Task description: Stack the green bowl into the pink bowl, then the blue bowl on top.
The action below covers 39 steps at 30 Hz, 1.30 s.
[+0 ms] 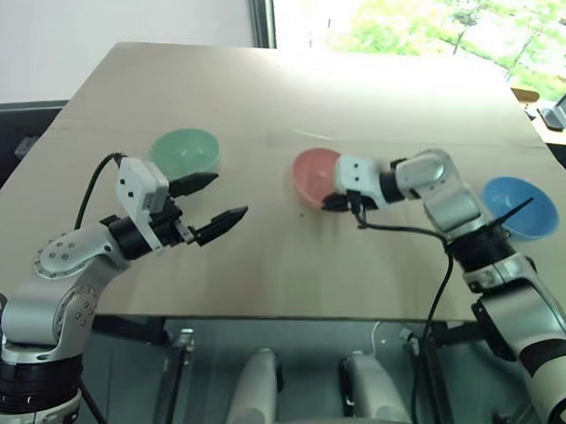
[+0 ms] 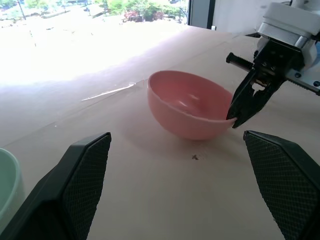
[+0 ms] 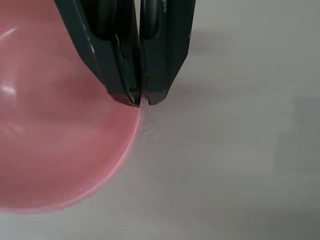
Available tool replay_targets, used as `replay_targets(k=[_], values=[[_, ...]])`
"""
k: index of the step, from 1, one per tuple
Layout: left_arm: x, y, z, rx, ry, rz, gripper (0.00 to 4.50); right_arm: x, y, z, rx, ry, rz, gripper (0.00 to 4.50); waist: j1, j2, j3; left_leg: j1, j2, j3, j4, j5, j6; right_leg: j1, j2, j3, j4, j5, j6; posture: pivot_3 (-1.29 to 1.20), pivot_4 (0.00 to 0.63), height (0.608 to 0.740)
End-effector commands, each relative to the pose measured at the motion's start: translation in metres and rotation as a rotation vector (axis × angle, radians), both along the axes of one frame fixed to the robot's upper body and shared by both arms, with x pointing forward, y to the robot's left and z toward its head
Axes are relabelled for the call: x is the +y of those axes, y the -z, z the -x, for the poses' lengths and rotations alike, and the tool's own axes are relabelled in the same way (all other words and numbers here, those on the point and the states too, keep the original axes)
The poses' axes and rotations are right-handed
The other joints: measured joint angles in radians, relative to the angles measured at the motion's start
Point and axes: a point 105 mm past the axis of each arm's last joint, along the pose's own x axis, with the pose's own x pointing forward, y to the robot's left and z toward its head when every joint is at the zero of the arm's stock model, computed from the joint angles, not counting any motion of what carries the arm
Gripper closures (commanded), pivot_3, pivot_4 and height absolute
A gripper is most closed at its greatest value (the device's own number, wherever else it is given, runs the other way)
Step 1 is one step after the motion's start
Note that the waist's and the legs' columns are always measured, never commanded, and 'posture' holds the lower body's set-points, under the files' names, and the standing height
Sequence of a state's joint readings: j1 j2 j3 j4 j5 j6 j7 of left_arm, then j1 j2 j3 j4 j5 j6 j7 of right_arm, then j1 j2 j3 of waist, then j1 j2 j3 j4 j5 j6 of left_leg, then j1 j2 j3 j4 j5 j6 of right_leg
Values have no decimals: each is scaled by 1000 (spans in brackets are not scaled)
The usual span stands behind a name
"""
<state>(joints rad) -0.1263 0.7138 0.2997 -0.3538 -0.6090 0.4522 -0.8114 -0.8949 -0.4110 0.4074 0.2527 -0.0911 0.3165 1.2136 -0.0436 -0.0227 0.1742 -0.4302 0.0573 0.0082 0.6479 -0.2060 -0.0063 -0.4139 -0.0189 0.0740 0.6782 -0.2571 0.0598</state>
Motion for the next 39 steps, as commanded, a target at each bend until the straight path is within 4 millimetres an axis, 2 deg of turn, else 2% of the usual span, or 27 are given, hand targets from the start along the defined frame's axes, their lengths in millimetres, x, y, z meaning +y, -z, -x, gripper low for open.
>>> replay_targets(k=[1,7,10,14,17,20,22,25,28,33,39], values=[[-1,-9,-4,-43,2,-12,0,7,-16,-2,-74,38,-65,3690,0,0,0,1,0,0,0,0,0,0,0,0,0,0,0,0,150,740],[5,-12,-13,-79,-51,-75,0,10,-27,2,-48,81,-140,1245,5,0,0,-1,0,0,0,0,0,0,0,0,-1,0,0,0,150,740],[17,-16,-24,-127,-165,-202,0,10,-51,4,-51,139,-298,37,6,0,0,-2,0,-1,0,0,0,0,0,0,-1,0,0,0,150,740],[29,-21,-32,-118,-266,-355,0,-1,-84,16,-182,179,-492,37,9,-1,0,-2,0,-1,-1,0,0,0,0,-1,-1,0,0,0,150,740],[31,-22,-38,-102,-254,-535,0,-27,-93,33,-149,233,-624,37,13,-2,0,-2,0,-2,-1,0,0,0,0,-2,-2,0,0,0,150,740],[32,-20,-41,-66,-195,-652,0,-61,-91,46,-134,321,-672,37,25,-2,0,-3,-1,-2,-1,0,0,0,-1,-2,-3,0,0,0,150,740],[41,-20,-48,-47,-201,-722,0,-93,-80,58,-139,381,-621,37,29,-1,1,-2,-1,-1,-1,0,0,0,-1,-2,-3,0,0,0,150,740],[57,-16,-61,-3,-252,-806,0,-115,-73,69,-148,420,-575,37,31,-1,1,-2,-1,-1,-2,0,0,0,-1,-2,-4,0,0,0,150,740],[63,-7,-76,56,-270,-871,0,-122,-78,79,-150,393,-593,37,18,-1,1,-1,0,0,-2,0,0,0,1,0,-4,-1,0,0,150,740],[58,0,-89,61,-220,-934,0,-111,-88,85,-127,305,-635,37,9,-1,1,-2,0,0,-1,0,0,0,1,0,-3,0,0,0,150,740],[57,0,-100,65,-194,-979,0,-100,-95,82,-126,234,-635,37,9,-2,1,-2,0,0,-1,0,0,0,1,0,-4,0,0,0,150,740]])
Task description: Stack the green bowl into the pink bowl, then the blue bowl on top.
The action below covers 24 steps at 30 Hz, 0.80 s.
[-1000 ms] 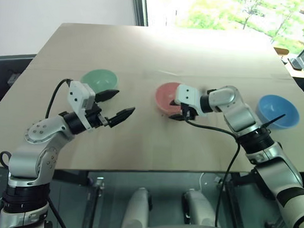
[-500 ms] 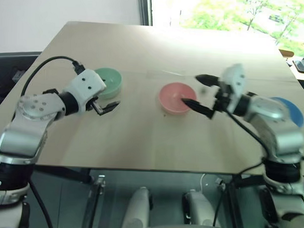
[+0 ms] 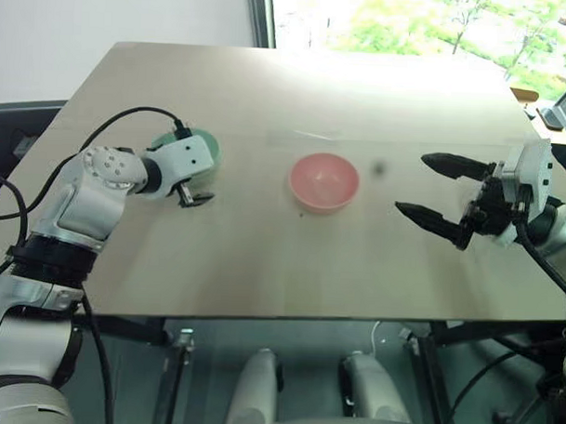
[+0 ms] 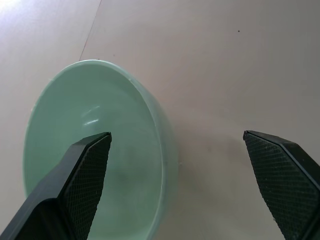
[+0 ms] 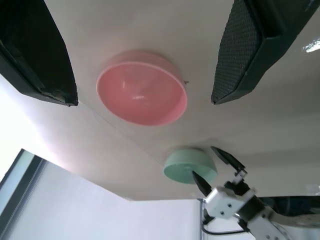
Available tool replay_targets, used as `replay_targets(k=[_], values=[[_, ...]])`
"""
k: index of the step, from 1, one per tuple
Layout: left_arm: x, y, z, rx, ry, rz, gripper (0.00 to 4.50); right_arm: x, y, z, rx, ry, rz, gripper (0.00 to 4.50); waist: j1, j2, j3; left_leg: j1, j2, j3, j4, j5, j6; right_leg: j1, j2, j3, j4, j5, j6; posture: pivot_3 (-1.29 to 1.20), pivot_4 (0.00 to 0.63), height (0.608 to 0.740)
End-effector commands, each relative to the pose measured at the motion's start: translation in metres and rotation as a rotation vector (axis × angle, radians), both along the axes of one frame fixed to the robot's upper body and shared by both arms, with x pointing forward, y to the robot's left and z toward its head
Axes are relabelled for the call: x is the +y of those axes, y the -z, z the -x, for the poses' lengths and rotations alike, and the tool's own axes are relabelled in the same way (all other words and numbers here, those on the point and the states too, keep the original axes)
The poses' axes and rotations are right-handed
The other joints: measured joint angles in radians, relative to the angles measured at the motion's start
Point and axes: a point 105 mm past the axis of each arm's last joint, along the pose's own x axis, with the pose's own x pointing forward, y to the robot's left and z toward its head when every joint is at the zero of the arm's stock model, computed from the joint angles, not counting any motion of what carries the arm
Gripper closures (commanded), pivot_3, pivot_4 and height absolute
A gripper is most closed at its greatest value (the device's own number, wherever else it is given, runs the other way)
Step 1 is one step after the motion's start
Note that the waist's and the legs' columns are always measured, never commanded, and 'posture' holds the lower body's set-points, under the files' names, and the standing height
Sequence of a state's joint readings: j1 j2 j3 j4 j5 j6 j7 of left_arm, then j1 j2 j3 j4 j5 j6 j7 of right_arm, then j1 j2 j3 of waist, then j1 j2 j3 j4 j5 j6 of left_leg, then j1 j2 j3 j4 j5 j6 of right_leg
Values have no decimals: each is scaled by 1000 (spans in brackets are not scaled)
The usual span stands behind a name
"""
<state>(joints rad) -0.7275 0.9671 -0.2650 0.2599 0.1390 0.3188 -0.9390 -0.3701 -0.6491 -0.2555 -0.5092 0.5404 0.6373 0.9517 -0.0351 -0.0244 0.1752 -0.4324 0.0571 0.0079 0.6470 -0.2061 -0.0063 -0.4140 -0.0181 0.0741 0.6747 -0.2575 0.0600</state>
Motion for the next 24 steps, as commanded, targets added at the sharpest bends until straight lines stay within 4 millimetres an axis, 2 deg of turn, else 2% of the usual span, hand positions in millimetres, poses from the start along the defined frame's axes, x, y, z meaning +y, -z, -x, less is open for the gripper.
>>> replay_targets(k=[1,2,4,5,6,7,11,12,18,20,24], values=[[1,-12,-5,-22,13,-21,254,6,-11,2,-53,-46,2,5,1,0,0,0,0,0,0,0,0,0,0,0,0,0,0,0,150,740],[1,-11,-6,-9,4,-1,423,8,-12,1,-58,-55,4,0,1,0,0,0,0,0,0,0,0,0,0,0,0,0,0,0,150,740],[5,-8,-8,2,-2,-17,1075,11,-13,0,-64,-67,5,0,1,0,0,0,0,0,0,0,0,0,0,0,0,0,0,0,150,740],[6,-6,-9,4,-6,-22,1577,12,-13,-1,-65,-69,5,0,1,0,0,0,0,0,0,0,0,0,0,0,0,0,0,0,150,740],[7,-6,-10,5,-6,-26,1796,12,-14,-1,-66,-70,4,0,1,0,0,0,0,0,0,0,0,0,0,0,0,0,0,0,150,740],[6,-5,-10,11,1,-29,2348,12,-14,-2,-67,-72,5,0,1,0,0,0,0,0,0,0,0,0,0,0,0,0,0,0,150,740],[1,-1,-12,37,30,-20,3792,10,-13,-7,-79,-63,18,0,2,0,0,0,0,0,0,0,0,0,0,0,0,0,0,0,150,740],[0,0,-12,41,35,-18,4376,10,-13,-8,-82,-60,21,0,2,0,0,0,0,0,1,0,0,0,0,0,1,0,0,0,150,740],[-11,-10,-12,62,85,25,4376,7,-13,-9,-95,-40,22,0,3,0,0,-1,0,0,1,0,0,0,0,0,1,0,0,0,150,740],[-24,-21,-12,31,153,32,4376,4,-13,-9,-104,-21,27,0,3,0,0,0,0,0,1,0,0,0,0,0,1,0,0,0,150,740],[-89,-56,2,-75,471,142,4376,-5,-16,-8,-115,37,11,0,14,0,0,-1,0,0,1,0,0,0,0,0,1,0,0,0,150,740]])
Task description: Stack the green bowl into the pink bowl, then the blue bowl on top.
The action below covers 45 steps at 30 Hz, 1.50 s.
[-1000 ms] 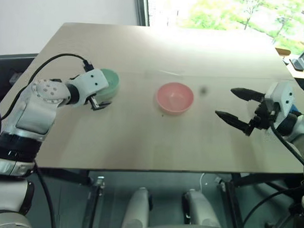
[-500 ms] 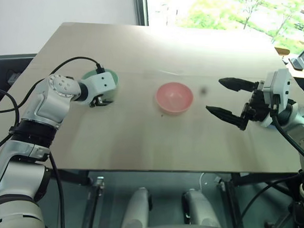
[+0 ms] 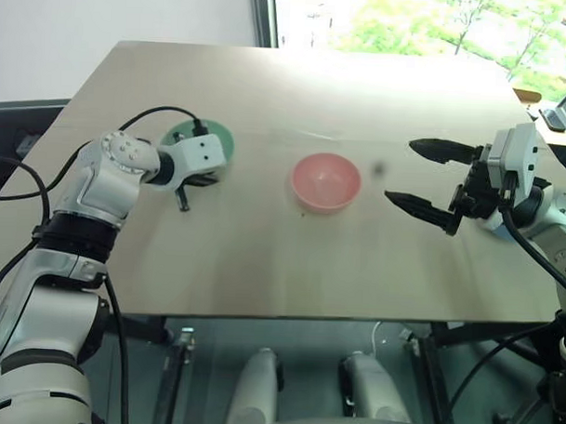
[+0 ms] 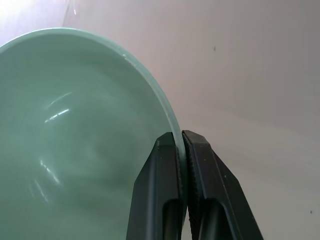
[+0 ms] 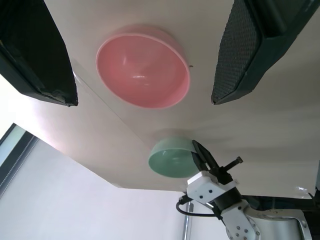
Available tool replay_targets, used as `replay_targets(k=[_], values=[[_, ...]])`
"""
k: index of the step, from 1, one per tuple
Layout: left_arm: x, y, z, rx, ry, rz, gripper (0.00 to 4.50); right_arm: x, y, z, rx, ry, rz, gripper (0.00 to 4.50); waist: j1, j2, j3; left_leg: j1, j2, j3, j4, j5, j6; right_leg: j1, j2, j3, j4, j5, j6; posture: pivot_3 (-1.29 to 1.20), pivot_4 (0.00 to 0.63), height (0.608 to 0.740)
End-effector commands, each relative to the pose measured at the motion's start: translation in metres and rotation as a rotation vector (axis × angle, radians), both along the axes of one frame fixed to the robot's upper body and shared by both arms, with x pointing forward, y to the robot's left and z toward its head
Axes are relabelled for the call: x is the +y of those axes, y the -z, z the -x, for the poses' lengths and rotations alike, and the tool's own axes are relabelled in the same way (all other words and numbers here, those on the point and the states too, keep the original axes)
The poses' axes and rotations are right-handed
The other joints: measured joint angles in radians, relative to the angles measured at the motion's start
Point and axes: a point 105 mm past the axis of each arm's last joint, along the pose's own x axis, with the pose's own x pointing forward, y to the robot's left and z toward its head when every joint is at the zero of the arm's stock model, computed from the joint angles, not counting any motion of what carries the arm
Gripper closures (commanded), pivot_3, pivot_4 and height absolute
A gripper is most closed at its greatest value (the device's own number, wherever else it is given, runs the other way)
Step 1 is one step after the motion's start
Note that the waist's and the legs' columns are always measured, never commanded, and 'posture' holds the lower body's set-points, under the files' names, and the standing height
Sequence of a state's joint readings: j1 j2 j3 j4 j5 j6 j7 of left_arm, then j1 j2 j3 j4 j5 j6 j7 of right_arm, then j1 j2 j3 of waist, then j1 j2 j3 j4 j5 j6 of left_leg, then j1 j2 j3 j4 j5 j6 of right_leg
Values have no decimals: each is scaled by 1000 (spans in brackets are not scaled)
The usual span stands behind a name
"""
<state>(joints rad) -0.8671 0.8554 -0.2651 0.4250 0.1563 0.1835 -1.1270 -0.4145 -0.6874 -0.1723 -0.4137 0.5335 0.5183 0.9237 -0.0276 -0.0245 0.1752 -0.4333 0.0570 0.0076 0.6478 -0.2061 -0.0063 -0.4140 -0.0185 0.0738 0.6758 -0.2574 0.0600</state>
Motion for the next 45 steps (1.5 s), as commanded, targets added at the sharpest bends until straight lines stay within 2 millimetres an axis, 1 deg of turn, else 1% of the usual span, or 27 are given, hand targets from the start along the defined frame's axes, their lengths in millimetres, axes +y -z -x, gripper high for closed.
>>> replay_targets(k=[1,3,5,8,10,12,13,14,15,16,17,18,19,20,23,24,25,27,28,30,32,33,35,38,44,45], values=[[-71,-56,18,-176,353,145,4376,-10,-15,6,-75,54,-9,0,13,0,0,0,0,0,1,0,0,0,0,0,0,0,0,0,150,740],[-92,-59,29,-182,486,188,4376,-15,-15,8,-76,79,-8,0,21,0,0,-1,0,0,2,0,0,0,-1,0,0,0,0,0,150,740],[-108,-56,35,-169,562,194,4376,-19,-14,10,-75,99,-4,0,17,0,0,-1,-1,0,2,0,0,0,-1,0,0,0,0,0,150,740],[-126,-51,34,-147,626,176,4376,-25,-15,14,-76,129,-3,0,8,0,0,0,0,0,2,0,0,0,0,0,1,0,0,0,150,740],[-133,-45,29,-112,635,148,4376,-27,-15,16,-76,143,-1,0,10,0,0,1,0,0,2,0,0,0,1,1,2,0,0,0,150,740],[-136,-39,27,-75,646,117,3761,-28,-13,18,-74,153,2,0,10,0,0,1,0,0,2,0,0,1,1,1,2,0,0,0,150,740],[-138,-37,27,-65,665,103,3682,-29,-12,18,-72,156,5,0,10,0,0,1,0,0,3,0,0,1,1,1,2,0,0,0,150,740],[-141,-36,29,-58,684,102,3216,-29,-11,19,-71,159,7,0,9,0,0,1,0,0,3,0,0,1,1,1,2,0,0,0,150,740],[-145,-38,29,-62,699,120,2974,-29,-11,20,-69,160,9,0,9,0,0,1,0,0,3,0,0,1,1,1,2,0,0,0,150,740],[-150,-44,30,-82,714,157,2528,-28,-10,20,-67,162,9,0,10,0,0,1,0,0,3,0,0,1,1,1,1,0,0,0,150,740],[-153,-48,30,-95,722,184,2225,-28,-9,21,-64,164,8,0,12,0,0,1,0,0,3,0,0,1,1,1,2,0,0,0,150,740],[-154,-51,30,-103,729,200,1720,-28,-9,21,-61,167,7,0,14,0,0,1,0,0,3,0,0,1,1,1,1,0,0,0,150,740],[-153,-54,30,-111,725,217,1470,-29,-8,21,-58,173,7,0,14,0,0,0,0,0,3,0,0,1,1,1,1,0,0,0,150,740],[-152,-56,30,-114,722,226,1470,-29,-7,21,-56,177,8,0,13,0,0,0,0,0,3,0,0,1,1,1,1,0,0,0,150,740],[-138,-89,31,-211,651,512,1470,-44,13,10,-18,345,116,0,12,0,0,0,0,-1,3,0,0,1,1,1,2,0,0,0,150,740],[-125,-90,29,-203,580,560,1470,-57,21,4,-30,468,203,0,9,0,0,0,0,0,3,0,0,1,1,1,2,0,0,0,150,740],[-117,-88,28,-191,531,575,1470,-67,24,1,-46,548,262,0,6,1,0,1,0,0,3,0,0,1,1,1,2,0,0,0,150,740],[-101,-78,37,-57,490,651,1470,-87,33,-6,0,681,310,0,-1,1,0,1,0,0,3,0,0,0,1,1,2,0,0,0,150,740],[-96,-75,42,-7,492,702,1470,-93,39,-7,53,705,309,0,-5,1,-1,2,0,0,3,0,0,1,1,1,2,0,0,0,150,740],[-88,-70,44,-8,467,749,1470,-104,51,-9,142,747,330,0,-6,1,-1,2,0,0,3,0,0,1,1,1,3,0,0,0,150,740],[-85,-73,48,-39,483,862,1470,-115,61,-12,210,800,354,0,-3,1,-1,2,0,0,4,0,0,2,0,1,2,0,0,0,150,740],[-86,-73,54,-52,520,881,1470,-120,66,-13,240,826,364,0,0,1,0,2,0,0,4,0,0,2,0,1,2,0,0,0,150,740],[-86,-67,63,-3,557,863,1470,-127,73,-17,296,861,369,0,0,0,0,1,0,0,4,0,0,2,0,1,2,0,0,0,150,740],[-87,-66,78,24,638,855,1470,-133,78,-22,364,901,353,0,-1,1,0,1,0,-1,4,0,0,2,0,0,2,0,0,0,150,740],[-81,-65,88,69,662,838,1470,-145,86,-29,406,960,363,0,-6,1,0,1,0,-1,4,0,0,2,0,0,2,0,0,0,150,740],[-80,-66,89,78,663,843,1216,-147,86,-31,404,971,362,263,-7,1,0,1,0,-1,4,0,0,2,0,0,2,0,0,0,150,740]])
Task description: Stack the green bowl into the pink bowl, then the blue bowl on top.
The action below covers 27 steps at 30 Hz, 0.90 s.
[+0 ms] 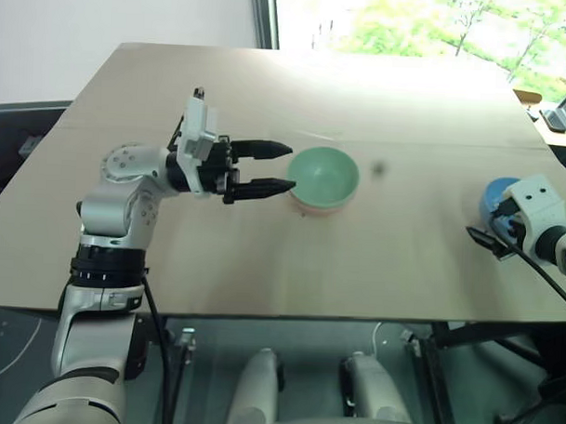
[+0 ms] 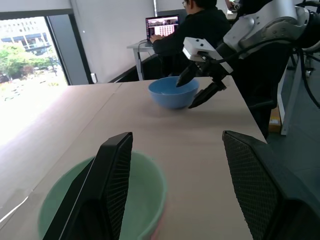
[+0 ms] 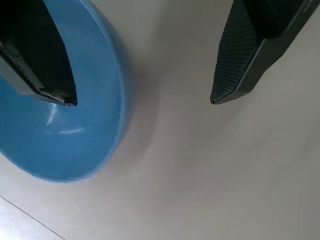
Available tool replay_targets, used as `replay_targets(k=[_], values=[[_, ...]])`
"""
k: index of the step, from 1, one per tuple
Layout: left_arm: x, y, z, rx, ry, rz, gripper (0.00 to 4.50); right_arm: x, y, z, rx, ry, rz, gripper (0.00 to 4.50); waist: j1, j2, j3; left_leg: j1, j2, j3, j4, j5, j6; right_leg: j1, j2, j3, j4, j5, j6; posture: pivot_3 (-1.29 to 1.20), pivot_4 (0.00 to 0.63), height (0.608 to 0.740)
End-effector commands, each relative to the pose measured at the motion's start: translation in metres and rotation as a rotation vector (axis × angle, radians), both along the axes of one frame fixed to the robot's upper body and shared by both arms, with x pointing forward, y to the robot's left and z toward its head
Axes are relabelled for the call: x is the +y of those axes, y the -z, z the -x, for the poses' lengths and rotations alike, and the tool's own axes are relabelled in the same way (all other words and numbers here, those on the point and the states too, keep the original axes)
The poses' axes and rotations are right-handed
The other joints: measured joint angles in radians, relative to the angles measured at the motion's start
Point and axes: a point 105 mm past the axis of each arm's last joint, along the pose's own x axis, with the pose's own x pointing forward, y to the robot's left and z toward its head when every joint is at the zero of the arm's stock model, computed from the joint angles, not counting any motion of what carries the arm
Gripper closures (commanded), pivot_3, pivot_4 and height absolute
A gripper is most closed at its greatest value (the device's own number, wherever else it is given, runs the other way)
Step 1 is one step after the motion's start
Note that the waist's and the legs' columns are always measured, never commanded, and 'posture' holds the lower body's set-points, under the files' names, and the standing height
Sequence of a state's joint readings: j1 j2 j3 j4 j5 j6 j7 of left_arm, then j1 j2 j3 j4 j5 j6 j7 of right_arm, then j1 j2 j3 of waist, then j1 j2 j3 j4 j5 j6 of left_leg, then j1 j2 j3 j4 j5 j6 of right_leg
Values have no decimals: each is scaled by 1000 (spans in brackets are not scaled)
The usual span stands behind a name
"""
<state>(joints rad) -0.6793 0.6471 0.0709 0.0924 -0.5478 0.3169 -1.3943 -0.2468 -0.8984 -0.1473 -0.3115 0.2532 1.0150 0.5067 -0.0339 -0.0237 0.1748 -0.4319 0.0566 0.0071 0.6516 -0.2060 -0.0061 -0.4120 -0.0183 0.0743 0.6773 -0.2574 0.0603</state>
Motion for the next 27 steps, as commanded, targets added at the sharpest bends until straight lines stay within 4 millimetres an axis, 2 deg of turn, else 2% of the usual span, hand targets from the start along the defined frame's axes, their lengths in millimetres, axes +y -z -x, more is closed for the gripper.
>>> replay_targets(k=[1,2,4,9,10,13,16,19,21,27], values=[[6,-13,10,-30,29,11,967,-9,-7,-8,-38,45,29,531,-1,0,0,0,0,0,0,0,0,0,0,0,0,0,0,0,150,740],[6,-13,9,-39,17,6,787,-10,-6,-10,-37,49,29,724,-2,0,0,0,0,0,0,0,0,0,0,0,0,0,0,0,150,740],[7,-12,8,-45,1,2,10,-11,-5,-11,-32,50,28,1544,-2,0,0,0,0,0,0,0,0,0,0,0,0,0,0,0,150,740],[7,-8,9,-36,-12,-20,0,-12,-2,-14,-31,50,40,3644,-2,0,0,0,0,0,0,0,0,0,0,0,0,0,0,0,150,740],[8,-8,9,-30,-15,-23,0,-13,-3,-15,-43,47,51,4256,-2,0,0,0,0,0,0,0,0,0,0,0,0,0,0,0,150,740],[13,-4,11,-16,-30,-37,0,-9,-10,-19,-88,6,91,4473,-2,0,0,0,0,0,0,0,0,0,0,0,0,0,0,0,150,740],[22,-2,14,5,-59,-44,0,9,-22,-22,-151,-87,57,4473,-5,0,0,0,0,0,0,0,0,0,0,0,0,0,0,0,150,740],[39,5,20,43,-109,-70,0,48,-39,-18,-214,-290,15,4473,-11,0,0,0,0,1,-1,0,0,-1,0,1,0,0,0,0,150,740],[56,9,24,62,-181,-97,0,91,-55,-12,-248,-488,-51,4473,-9,0,0,0,1,1,-2,0,0,-2,0,1,0,0,0,0,150,740],[86,11,38,73,-323,-115,0,175,-80,-1,-247,-864,-114,4473,-9,1,1,0,1,1,-2,0,0,-2,0,1,0,0,0,0,150,740]])
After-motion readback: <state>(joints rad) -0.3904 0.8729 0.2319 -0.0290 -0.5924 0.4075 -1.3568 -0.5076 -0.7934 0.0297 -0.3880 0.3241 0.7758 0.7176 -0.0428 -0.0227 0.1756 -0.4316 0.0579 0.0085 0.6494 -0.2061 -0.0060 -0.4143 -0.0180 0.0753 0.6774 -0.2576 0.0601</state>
